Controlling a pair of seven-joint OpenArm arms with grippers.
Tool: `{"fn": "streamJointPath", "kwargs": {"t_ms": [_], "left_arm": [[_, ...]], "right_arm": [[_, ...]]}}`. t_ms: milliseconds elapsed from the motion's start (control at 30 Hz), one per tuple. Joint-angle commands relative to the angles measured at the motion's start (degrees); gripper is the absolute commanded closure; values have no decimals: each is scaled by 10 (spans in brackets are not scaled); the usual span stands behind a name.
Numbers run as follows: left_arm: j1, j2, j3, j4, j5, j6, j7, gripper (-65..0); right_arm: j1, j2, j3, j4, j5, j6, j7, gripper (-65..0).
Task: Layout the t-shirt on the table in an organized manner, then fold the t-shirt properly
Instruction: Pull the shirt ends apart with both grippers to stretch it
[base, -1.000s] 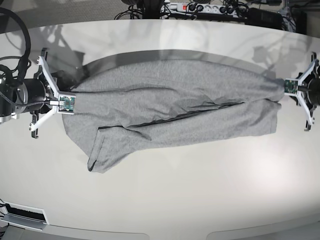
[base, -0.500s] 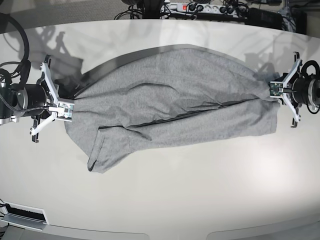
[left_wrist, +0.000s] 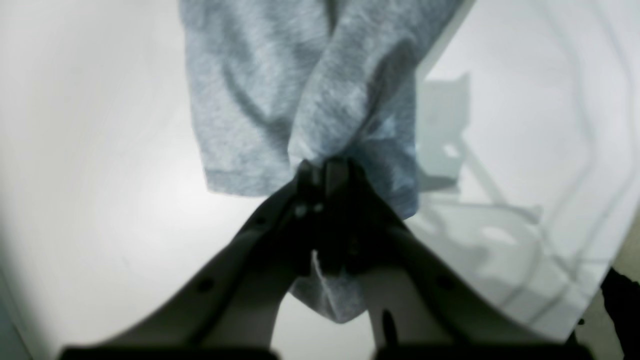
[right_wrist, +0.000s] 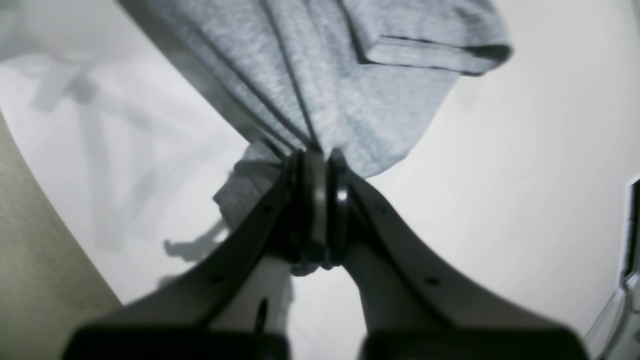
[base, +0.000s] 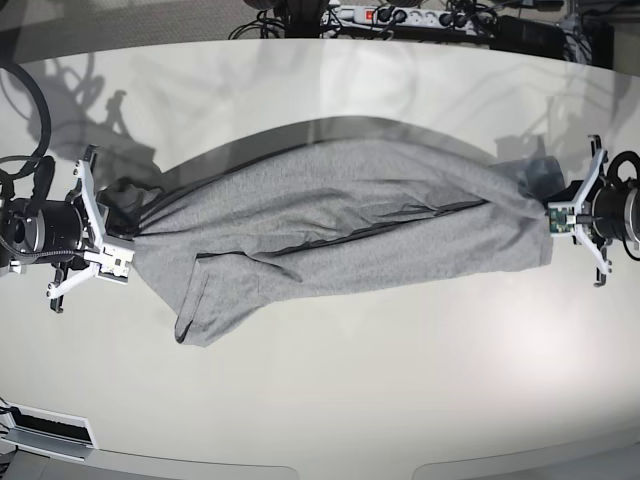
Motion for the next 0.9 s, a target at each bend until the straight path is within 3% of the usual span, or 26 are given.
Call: {"fn": "streamJointPath", "kwargs": {"t_ms": [0,267,533,633,733,767,800,867], "left_arm": [[-11,-8,-8,-8,-8,1,-11,0],[-29,27,-8,-94,-12,1,-30,0],[-69,33,-8,-125,-50,1,-30,0],[-73,35,-8,-131,-50,1,-30,0],[-73,35,-8,-133,-50,1,-25,-7],[-73,35,-8,-133,-49,1,-23,-53],[-73,35,-8,-133,-50,1,-23,-100],[-73,36,-8,-137,-53,56,-23,-196]], "right_arm": [[11,12,8,-5,0,-3,7,0],[13,-4,8,-42,0,0,7,0],[19,-33,8,-42,-2,-2,7,0],[19,-42,8,-42,-33,-28,21,0],[19,-46,8,-42,-94,-79,42,0],[21,-46,8,-42,-113,-99,46,-6],[23,-46,8,-42,-124,-116,48,-58],[29,-47,8,-42,-127,-133,48,-169]]}}
